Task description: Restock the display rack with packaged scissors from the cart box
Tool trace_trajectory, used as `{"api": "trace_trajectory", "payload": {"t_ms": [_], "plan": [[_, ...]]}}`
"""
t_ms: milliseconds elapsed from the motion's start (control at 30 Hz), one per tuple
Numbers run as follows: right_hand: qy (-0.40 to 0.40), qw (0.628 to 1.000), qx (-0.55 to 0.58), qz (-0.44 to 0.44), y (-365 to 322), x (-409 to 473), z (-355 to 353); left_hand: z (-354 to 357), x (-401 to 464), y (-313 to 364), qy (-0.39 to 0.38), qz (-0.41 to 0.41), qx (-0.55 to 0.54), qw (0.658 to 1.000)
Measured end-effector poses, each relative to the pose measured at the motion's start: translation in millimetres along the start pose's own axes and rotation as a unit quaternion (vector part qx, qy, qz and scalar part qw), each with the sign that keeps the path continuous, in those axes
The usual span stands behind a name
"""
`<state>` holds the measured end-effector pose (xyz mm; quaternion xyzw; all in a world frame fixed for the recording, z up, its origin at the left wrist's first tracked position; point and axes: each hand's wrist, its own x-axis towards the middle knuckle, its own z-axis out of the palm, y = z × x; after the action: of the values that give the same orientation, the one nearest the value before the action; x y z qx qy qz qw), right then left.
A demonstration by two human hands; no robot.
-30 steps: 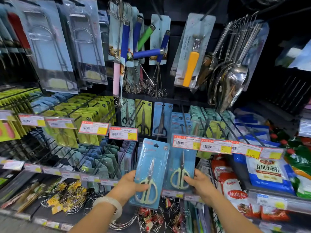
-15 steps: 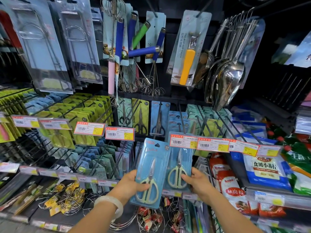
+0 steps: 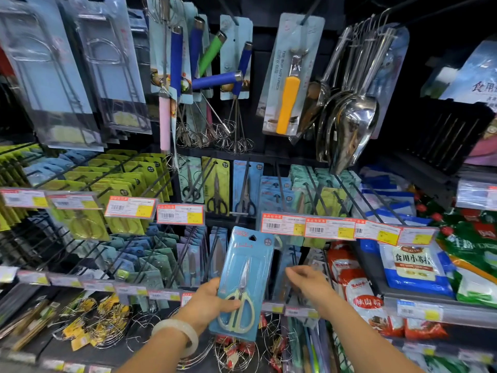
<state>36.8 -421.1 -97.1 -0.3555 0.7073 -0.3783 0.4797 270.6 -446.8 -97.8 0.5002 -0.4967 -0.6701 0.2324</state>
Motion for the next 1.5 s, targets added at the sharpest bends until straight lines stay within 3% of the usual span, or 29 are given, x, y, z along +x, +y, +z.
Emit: {"api": "trace_trajectory", "payload": {"t_ms": [100, 200, 300, 667, 1200, 1367, 1500], "plan": [[-0.129, 0.989, 0.069, 0.023, 2, -11, 3, 11, 5, 0, -0.004, -0.001, 0.000, 1.000], [-0.160, 0.987, 0.032, -0.006, 0, -18, 13, 23, 8, 3, -0.024, 0.006, 0.005, 1.000], [-0.108, 0.993, 0.016, -0.039, -4, -24, 16, 35, 13, 6, -0.038, 0.026, 0.014, 0.999], [0.000, 0.992, 0.009, -0.127, -20, -16, -3, 59, 24, 33, 0.033, 0.080, 0.049, 0.995], [0.028, 0.996, -0.013, -0.078, -23, 25, 4, 56, 60, 39, 0.061, 0.031, 0.067, 0.995], [0.069, 0.986, -0.144, -0.051, -27, 43, 3, 57, 74, 44, 0.084, 0.015, 0.172, 0.981], [0.092, 0.984, -0.151, -0.018, -19, 49, -1, 57, 76, 43, 0.090, -0.038, 0.222, 0.970]]}}
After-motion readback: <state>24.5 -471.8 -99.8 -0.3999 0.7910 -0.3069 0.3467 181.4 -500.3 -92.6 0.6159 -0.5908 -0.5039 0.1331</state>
